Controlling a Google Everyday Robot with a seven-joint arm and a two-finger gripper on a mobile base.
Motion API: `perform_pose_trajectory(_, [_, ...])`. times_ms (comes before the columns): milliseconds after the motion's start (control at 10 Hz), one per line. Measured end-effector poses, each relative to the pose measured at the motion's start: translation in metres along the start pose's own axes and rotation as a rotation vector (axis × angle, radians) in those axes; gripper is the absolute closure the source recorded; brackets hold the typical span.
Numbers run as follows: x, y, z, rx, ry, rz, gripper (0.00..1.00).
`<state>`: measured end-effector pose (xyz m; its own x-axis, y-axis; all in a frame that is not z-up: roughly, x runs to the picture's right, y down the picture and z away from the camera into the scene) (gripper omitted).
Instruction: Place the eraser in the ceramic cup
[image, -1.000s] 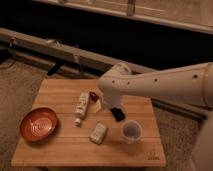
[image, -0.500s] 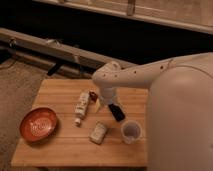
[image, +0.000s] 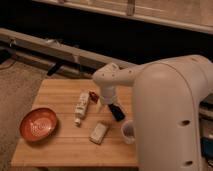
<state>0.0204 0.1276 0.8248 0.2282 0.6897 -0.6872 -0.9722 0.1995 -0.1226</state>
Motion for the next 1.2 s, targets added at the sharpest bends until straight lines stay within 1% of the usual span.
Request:
perform_pose_trajectory(200, [-0.006, -0.001, 0.007, 0.018, 0.015, -0.007, 0.20])
perform_pose_trajectory(300, [-0.008, -0.002, 0.009, 0.020, 0.020, -0.007, 0.20])
perform_pose_trajectory(1000, [-0.008, -0.002, 0.009, 0.019, 0.020, -0.006, 0.20])
perform_pose_trajectory(1100, [-0.008, -0.002, 0.010, 0.016, 0.021, -0.007, 0.20])
perform_pose_trajectory(1200, [-0.009, -0.008, 0.016, 0.001, 0.020, -0.011, 0.20])
